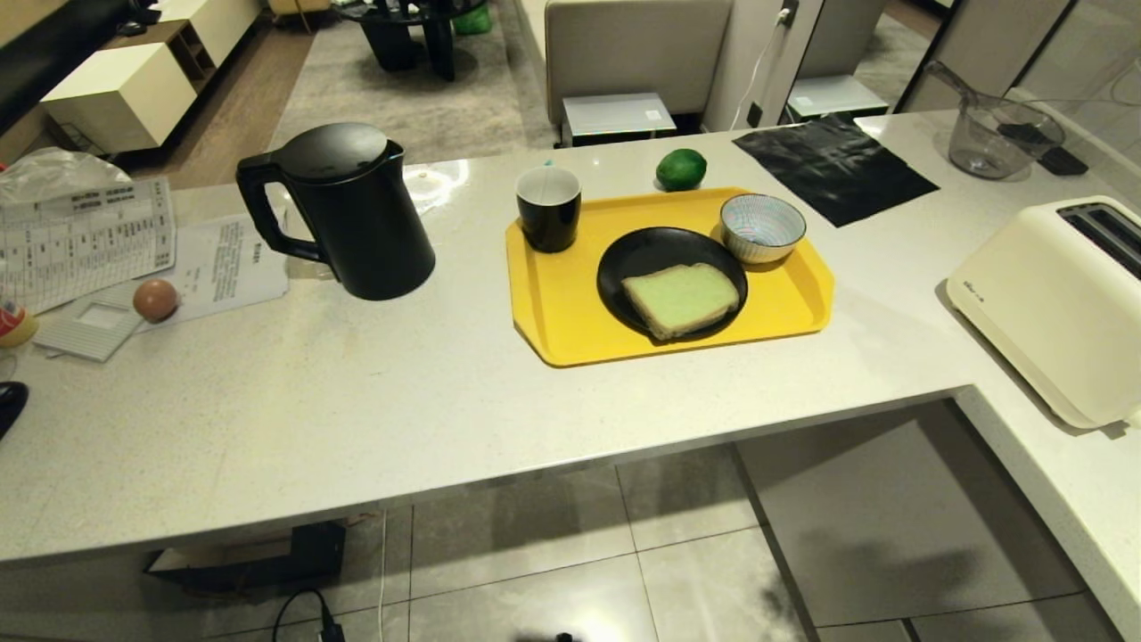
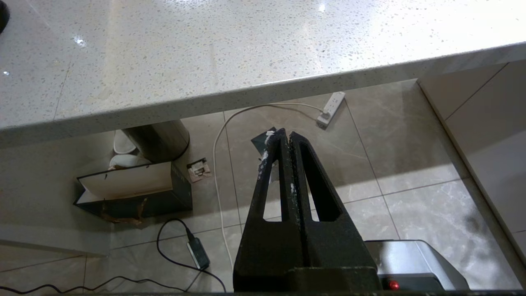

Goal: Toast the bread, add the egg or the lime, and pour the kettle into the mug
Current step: Pick up the egg

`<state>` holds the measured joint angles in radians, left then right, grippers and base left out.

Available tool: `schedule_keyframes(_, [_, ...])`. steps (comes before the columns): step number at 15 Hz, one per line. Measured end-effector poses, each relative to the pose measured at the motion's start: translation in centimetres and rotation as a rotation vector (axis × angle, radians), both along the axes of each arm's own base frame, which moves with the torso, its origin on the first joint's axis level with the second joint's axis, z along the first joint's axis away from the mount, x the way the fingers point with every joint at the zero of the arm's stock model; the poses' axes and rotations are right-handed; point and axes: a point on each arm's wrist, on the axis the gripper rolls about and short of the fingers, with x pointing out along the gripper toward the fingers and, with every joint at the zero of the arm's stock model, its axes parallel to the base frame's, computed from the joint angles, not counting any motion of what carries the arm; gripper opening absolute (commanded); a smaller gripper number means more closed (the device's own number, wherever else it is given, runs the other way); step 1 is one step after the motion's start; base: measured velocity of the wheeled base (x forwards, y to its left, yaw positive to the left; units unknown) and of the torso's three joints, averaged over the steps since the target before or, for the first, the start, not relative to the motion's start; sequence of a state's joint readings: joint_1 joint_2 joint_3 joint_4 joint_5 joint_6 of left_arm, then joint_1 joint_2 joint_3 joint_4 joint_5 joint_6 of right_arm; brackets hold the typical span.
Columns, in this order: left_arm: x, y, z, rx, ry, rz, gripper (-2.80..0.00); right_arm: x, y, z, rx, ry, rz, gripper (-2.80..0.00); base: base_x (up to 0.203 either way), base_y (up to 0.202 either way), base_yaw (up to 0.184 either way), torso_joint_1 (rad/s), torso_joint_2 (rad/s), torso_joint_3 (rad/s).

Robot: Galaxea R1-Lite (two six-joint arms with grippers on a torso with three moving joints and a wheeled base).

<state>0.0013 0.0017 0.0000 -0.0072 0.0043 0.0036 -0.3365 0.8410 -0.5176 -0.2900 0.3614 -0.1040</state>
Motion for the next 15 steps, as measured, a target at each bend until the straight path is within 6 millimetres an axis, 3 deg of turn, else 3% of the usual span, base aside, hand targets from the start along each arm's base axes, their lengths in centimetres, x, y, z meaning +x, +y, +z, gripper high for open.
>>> schedule_keyframes(7, [0.0,0.0,0.0,0.0,0.0,-0.001,-2.8,-7.6,2.4,-8.5,0.001,0.05,-0.044,-2.8,0.0,0.0,0.0,0.0,0.0,0.0])
schedule_keyframes(10, [0.0,0.0,0.0,-0.001,0.0,-0.001,-2.8,-8.6,2.6,-11.5,0.033,0.126,-0.035,-2.8,0.0,0.0,0.0,0.0,0.0,0.0])
schedule_keyframes(15, [0.0,0.0,0.0,-0.001,0.0,-0.001,-2.8,-8.9,2.4,-13.9,0.051,0.13,-0.019,-2.8,0.0,0.0,0.0,0.0,0.0,0.0])
